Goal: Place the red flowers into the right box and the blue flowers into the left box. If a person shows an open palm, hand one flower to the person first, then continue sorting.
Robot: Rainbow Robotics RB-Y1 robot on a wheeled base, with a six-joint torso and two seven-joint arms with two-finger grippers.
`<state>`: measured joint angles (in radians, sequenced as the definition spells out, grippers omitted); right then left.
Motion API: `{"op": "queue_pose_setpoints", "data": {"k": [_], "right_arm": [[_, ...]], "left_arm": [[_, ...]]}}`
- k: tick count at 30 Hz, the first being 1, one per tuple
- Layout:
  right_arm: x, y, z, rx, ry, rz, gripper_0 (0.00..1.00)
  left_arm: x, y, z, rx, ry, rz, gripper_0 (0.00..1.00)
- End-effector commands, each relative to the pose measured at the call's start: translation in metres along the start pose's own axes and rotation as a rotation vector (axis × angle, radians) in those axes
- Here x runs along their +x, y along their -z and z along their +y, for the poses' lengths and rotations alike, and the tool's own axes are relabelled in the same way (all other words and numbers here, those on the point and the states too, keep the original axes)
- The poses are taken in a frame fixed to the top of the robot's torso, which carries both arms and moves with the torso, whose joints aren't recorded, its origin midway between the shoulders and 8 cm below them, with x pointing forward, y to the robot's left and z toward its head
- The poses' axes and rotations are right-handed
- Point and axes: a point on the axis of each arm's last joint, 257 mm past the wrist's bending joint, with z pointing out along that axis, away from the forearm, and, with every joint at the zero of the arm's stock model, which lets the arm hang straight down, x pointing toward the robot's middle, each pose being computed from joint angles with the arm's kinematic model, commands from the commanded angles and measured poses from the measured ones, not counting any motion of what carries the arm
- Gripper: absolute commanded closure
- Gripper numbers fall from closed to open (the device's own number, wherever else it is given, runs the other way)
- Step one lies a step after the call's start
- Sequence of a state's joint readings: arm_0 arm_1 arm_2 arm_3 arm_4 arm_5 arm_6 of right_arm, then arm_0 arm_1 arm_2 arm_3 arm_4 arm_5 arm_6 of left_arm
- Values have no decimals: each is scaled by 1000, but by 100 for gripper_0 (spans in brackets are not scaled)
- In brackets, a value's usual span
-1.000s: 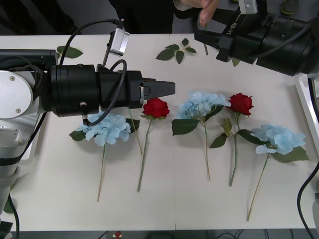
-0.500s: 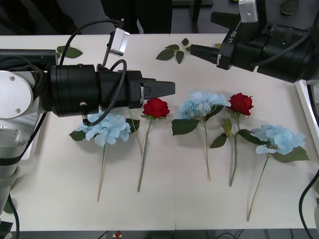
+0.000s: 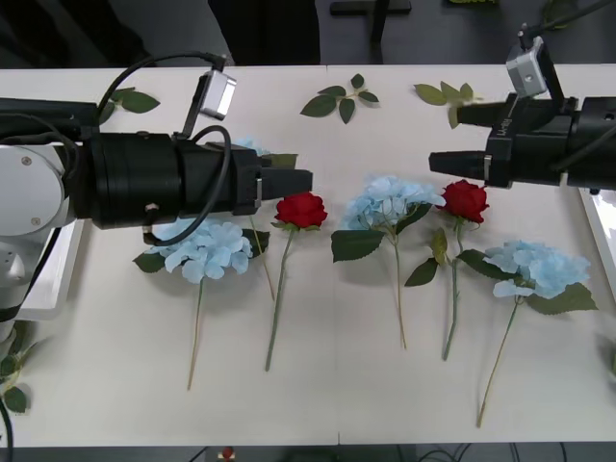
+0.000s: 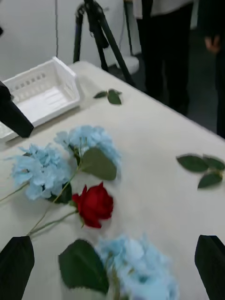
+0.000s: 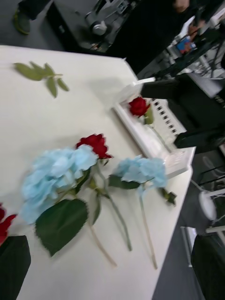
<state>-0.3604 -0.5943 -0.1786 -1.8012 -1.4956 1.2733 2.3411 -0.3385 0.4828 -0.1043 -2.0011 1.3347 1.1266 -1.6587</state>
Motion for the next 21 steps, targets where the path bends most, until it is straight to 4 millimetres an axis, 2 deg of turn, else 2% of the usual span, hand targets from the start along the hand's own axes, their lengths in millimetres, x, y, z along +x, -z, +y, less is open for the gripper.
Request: {"op": "queue_pose_setpoints", "data": {"k": [1, 6, 9, 14, 15, 18, 21], "right_arm": [[19, 16, -10, 43, -116, 133, 0], [50, 38, -19, 140, -354, 295, 0], [65, 53, -20, 230, -509, 381, 0], [86, 74, -14, 365, -700, 483, 0], [96, 84, -10, 418, -757, 517, 0], [116, 104, -3, 525, -852, 573, 0], [140, 121, 8, 622, -941, 613, 0]], "left_arm": [[23, 21, 27, -104, 97, 46, 0], [67, 44, 59, -281, 174, 108, 0], [95, 69, 64, -392, 210, 169, 0], [137, 96, 55, -519, 251, 238, 0], [150, 104, 55, -562, 247, 260, 0], [168, 115, 64, -637, 241, 284, 0], [182, 123, 84, -724, 226, 300, 0]]}}
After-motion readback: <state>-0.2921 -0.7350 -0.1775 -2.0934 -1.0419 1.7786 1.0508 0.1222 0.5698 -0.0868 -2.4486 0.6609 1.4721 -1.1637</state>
